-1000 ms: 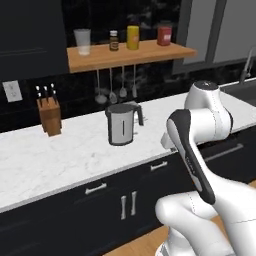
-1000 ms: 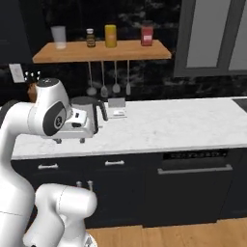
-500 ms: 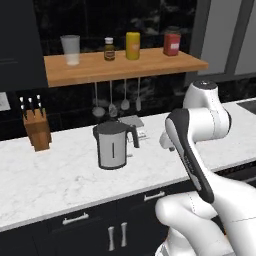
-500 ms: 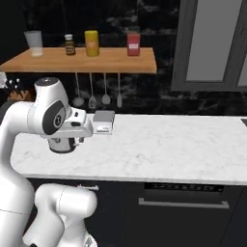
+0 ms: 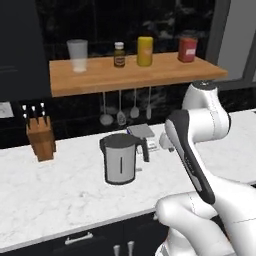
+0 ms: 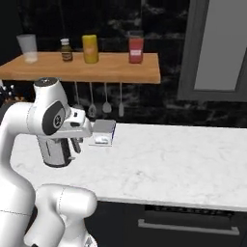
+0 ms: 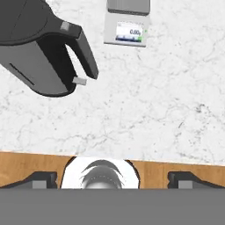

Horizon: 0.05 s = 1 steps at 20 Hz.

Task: Navigate to the shelves.

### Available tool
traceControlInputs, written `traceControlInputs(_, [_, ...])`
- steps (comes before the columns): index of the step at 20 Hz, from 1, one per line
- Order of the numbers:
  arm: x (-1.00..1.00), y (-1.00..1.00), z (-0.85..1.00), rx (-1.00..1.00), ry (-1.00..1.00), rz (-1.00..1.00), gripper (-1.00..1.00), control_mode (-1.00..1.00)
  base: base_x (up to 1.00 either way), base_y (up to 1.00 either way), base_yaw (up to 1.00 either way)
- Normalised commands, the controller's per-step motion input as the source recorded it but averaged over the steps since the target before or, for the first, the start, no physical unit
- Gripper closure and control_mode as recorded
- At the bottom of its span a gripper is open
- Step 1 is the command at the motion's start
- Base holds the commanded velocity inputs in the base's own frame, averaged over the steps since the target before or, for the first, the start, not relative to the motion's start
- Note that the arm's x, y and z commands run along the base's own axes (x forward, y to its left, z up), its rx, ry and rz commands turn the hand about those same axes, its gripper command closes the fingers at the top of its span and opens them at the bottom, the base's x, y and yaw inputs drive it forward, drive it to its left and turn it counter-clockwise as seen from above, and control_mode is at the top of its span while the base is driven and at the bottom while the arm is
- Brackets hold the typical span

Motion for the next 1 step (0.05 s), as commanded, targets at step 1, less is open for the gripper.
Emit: traceControlInputs(1, [0.0, 0.0, 0.0, 0.0, 0.0, 0.0, -1.0, 1.0, 0.56, 0.0, 0.07])
